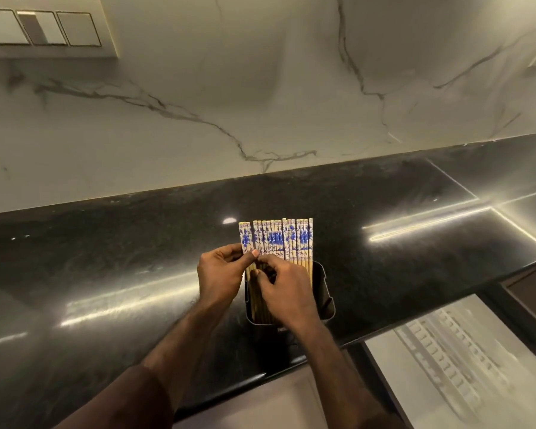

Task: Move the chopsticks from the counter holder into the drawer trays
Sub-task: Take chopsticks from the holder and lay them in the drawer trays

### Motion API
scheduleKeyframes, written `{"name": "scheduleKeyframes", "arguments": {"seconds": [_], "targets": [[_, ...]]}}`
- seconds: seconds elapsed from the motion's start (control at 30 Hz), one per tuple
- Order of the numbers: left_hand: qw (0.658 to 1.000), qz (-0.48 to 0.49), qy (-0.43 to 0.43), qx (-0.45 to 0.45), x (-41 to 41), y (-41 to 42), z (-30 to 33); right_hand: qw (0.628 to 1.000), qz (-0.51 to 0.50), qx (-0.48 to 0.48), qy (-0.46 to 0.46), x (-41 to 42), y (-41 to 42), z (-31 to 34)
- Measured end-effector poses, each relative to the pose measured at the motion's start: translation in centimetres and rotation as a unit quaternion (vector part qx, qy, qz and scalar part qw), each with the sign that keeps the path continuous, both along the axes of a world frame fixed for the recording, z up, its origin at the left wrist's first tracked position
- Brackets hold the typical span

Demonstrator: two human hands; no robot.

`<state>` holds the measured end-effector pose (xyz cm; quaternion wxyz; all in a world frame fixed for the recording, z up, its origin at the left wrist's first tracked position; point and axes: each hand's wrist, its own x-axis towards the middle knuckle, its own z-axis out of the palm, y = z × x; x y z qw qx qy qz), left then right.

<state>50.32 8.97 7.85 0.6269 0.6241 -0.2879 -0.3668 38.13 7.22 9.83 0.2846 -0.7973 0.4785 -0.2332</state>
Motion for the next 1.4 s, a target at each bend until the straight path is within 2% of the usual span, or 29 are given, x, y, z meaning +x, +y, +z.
{"name": "scheduleKeyframes", "arguments": {"seconds": [0.27, 0.5, 0.67, 0.97, 1.23, 1.4], "targets": [[0.998, -0.008, -0.024, -0.060, -0.6, 1.4, 3.1, 1.000, 0.008, 0.006, -0.010, -0.8, 0.4, 1.4], [0.990, -0.054, -0.033, -0.126, -1.2, 2.6, 8.2, 0.997, 0.005, 0.023, -0.075, -2.6, 0.8, 3.4], [0.983, -0.096, -0.031, -0.151, -4.1, 4.2, 11.9, 0.987, 0.018, 0.029, -0.156, -6.5, 2.5, 5.6], [0.976, -0.153, 0.028, -0.151, -16.3, 9.0, 14.9, 0.982, 0.041, 0.083, -0.163, -20.2, 7.5, 7.1], [0.972, -0.193, 0.085, -0.106, -31.2, 13.0, 13.5, 0.976, -0.026, 0.167, -0.139, -38.1, 14.8, 5.3], [0.966, -0.203, 0.146, -0.074, -39.0, 12.8, 11.9, 0.960, -0.050, 0.218, -0.170, -46.4, 17.0, 5.0]]}}
